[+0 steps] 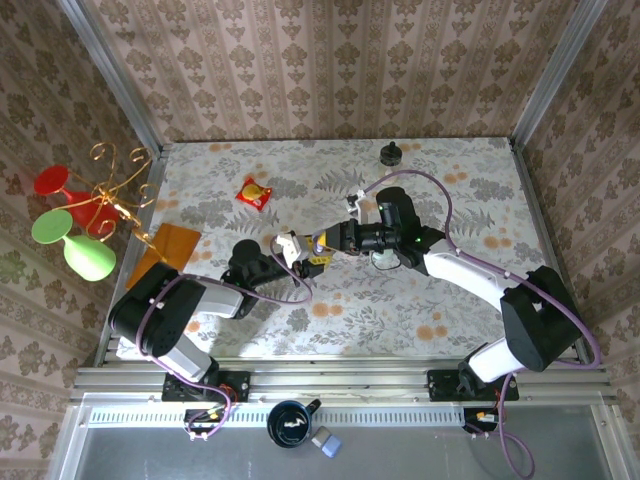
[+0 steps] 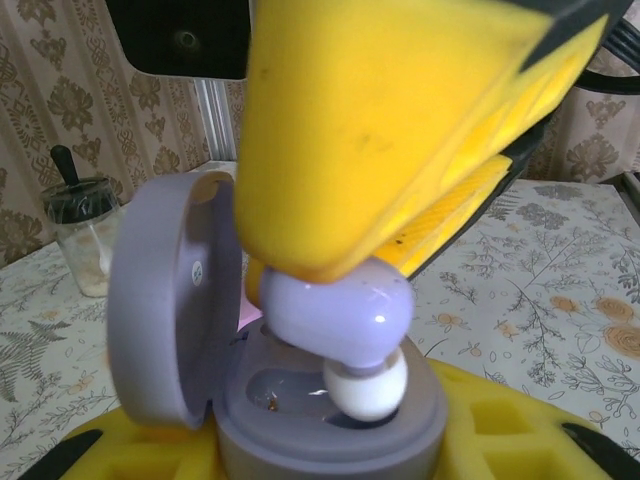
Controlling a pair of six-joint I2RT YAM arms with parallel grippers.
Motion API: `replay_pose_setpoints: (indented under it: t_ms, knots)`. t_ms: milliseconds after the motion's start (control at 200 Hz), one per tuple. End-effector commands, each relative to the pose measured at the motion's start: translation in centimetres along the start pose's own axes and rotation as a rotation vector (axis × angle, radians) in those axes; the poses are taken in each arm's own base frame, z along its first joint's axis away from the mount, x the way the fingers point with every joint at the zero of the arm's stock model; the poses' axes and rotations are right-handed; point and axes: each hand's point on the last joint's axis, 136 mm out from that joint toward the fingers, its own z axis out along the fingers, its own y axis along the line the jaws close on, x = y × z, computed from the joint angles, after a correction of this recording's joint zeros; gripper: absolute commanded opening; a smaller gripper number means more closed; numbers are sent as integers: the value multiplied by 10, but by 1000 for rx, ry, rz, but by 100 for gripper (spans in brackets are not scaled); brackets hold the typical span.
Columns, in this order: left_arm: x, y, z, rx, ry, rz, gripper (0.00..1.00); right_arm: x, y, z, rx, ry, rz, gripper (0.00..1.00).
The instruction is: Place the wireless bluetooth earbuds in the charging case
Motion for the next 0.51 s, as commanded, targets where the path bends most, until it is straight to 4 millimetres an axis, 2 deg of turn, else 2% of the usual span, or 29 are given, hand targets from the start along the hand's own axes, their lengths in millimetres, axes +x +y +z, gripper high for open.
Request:
replay_pose_setpoints:
  t_ms: [0, 230, 500]
  knots:
    - [-12, 1, 5, 8, -38, 57, 31, -9, 4, 2, -2, -36, -21, 20]
    - [-18, 10, 6, -33, -52, 34, 31, 0, -10, 6, 47, -11, -9, 20]
    - [-21, 19, 9, -78, -56, 13, 31, 8, -15, 11, 63, 10, -1, 23]
